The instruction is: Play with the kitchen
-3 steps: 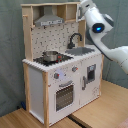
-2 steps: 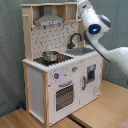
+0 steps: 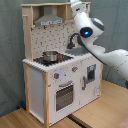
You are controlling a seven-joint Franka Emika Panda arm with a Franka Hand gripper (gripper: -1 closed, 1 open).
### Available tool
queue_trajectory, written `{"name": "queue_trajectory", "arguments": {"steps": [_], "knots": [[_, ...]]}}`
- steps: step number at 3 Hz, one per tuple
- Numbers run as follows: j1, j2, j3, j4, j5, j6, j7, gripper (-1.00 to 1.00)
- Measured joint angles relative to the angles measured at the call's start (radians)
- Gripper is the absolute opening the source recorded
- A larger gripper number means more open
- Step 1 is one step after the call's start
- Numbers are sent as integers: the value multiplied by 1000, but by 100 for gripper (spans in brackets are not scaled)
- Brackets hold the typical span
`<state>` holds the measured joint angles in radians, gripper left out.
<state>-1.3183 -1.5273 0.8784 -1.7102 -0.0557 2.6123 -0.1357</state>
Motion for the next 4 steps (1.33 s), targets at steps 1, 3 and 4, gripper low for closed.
{"name": "queue_trajectory", "arguments": {"steps": [1, 3, 4], "knots": [[-12, 5, 29, 54, 0, -79, 75, 100], [-52, 35, 102, 116, 0, -200, 240, 100], [-58, 37, 106, 116, 0, -201, 250, -100]]}}
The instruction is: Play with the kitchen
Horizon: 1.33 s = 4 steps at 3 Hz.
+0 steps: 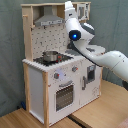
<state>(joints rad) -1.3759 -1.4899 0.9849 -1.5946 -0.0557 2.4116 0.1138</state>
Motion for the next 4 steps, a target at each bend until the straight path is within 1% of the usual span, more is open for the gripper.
{"name": "queue_trajectory", "arguments": {"steps": [1, 2, 3, 4], "knots": [[-72, 23, 14, 23, 7, 0, 45, -100], [-145, 33, 31, 26, 52, -49, 54, -100], [-153, 82, 30, 23, 57, -136, 54, -100], [-122, 90, 15, 0, 58, -234, 54, -100]]}}
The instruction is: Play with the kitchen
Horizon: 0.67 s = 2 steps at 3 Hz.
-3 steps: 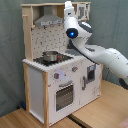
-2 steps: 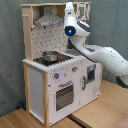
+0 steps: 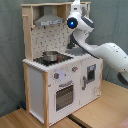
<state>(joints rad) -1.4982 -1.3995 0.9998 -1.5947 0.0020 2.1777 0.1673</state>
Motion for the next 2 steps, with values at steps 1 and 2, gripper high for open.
{"name": "queue_trajectory", "arguments": {"steps": [1, 2], "knots": [[60, -1, -19, -70, -1, -57, -1, -100], [119, -4, -35, -155, -4, -70, -1, -100]]}}
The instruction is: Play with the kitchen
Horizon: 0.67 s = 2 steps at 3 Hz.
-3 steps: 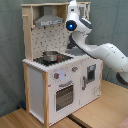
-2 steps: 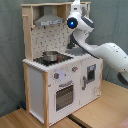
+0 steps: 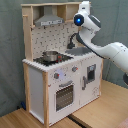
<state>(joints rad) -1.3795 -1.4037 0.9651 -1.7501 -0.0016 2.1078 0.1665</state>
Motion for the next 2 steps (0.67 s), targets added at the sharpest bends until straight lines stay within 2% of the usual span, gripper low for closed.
{"name": "queue_trajectory", "arguments": {"steps": [2], "knots": [[114, -20, -45, -174, -4, -1, 0, -100]]}}
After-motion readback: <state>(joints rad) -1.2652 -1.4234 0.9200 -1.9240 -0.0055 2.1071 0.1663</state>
